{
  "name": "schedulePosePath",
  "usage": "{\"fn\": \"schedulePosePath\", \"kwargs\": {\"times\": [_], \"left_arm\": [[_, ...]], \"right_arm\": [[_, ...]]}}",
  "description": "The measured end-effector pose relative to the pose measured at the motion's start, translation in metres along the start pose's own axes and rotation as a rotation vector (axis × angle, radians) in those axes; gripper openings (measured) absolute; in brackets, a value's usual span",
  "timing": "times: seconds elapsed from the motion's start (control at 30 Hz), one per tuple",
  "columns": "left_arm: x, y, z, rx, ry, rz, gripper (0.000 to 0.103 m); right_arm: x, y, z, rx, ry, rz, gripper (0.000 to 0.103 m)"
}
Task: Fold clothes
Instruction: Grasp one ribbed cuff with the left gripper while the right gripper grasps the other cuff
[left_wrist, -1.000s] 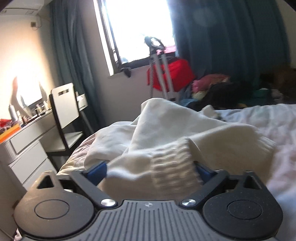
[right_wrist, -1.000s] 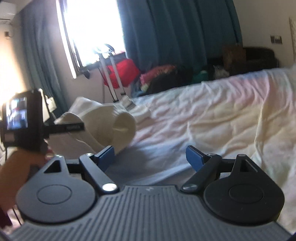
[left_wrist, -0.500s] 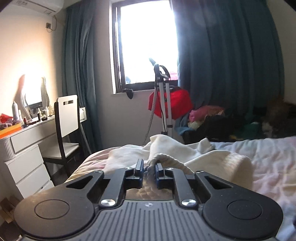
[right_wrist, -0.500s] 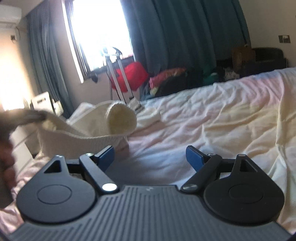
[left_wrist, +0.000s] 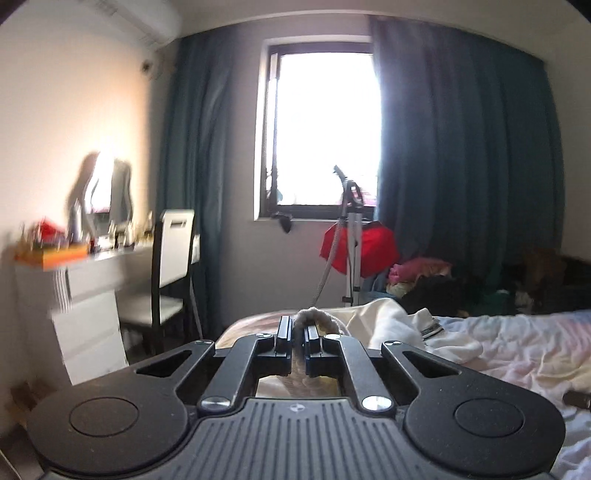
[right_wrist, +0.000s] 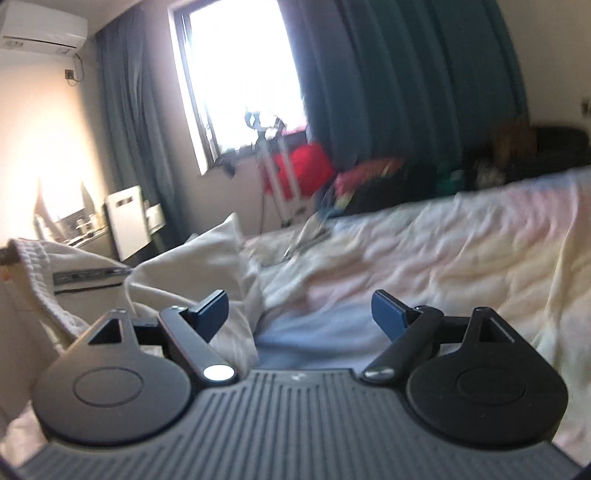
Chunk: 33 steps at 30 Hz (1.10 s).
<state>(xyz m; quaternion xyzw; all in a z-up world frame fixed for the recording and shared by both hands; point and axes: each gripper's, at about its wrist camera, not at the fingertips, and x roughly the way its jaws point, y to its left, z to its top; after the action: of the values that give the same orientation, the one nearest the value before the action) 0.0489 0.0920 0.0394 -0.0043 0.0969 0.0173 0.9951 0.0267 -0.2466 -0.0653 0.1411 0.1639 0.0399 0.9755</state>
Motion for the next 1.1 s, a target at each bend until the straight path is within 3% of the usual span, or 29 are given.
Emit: {"fn": "schedulePosePath", "kwargs": {"times": [0.07,0.2,0.3,0.43,0.57,0.7,0.8,0.87,0.97,1.1], "left_arm": [[0.002,0.018,-0.010,-0.044,0.032,0.011,0.006],[0.006,0.051,-0.019,-0.130,0.088,0.024,0.007],[0.008,0.073,-0.023,-0.190,0.115,0.023,0.007],[0.012,0.084,-0.032,-0.167,0.144,0.063,0.007],[0.021,0.083,-0.036,-0.199,0.157,0.061,0.008],[0.039,0.088,-0.043,-0.170,0.187,0.099,0.008],[0.046,0.091,-0.044,-0.181,0.193,0.113,0.009],[0.050,0.092,-0.044,-0.189,0.196,0.123,0.009],[0.054,0.089,-0.045,-0.165,0.194,0.147,0.009],[0.055,0.093,-0.044,-0.225,0.189,0.139,0.009]], "right_arm": [[0.004,0.009,-0.010,-0.027,0.050,0.031,0.086],[0.020,0.040,-0.031,-0.204,0.138,0.027,0.086],[0.033,0.057,-0.048,-0.237,0.225,0.068,0.085],[0.054,0.070,-0.065,-0.263,0.287,0.078,0.073],[0.080,0.070,-0.067,-0.253,0.261,0.033,0.072],[0.099,0.066,-0.071,-0.282,0.250,0.004,0.068],[0.107,0.065,-0.072,-0.259,0.235,0.036,0.050],[0.108,0.071,-0.072,-0.285,0.219,0.064,0.022],[0.098,0.081,-0.068,-0.329,0.166,0.080,0.019],[0.066,0.093,-0.045,-0.365,0.046,0.082,0.017]]}}
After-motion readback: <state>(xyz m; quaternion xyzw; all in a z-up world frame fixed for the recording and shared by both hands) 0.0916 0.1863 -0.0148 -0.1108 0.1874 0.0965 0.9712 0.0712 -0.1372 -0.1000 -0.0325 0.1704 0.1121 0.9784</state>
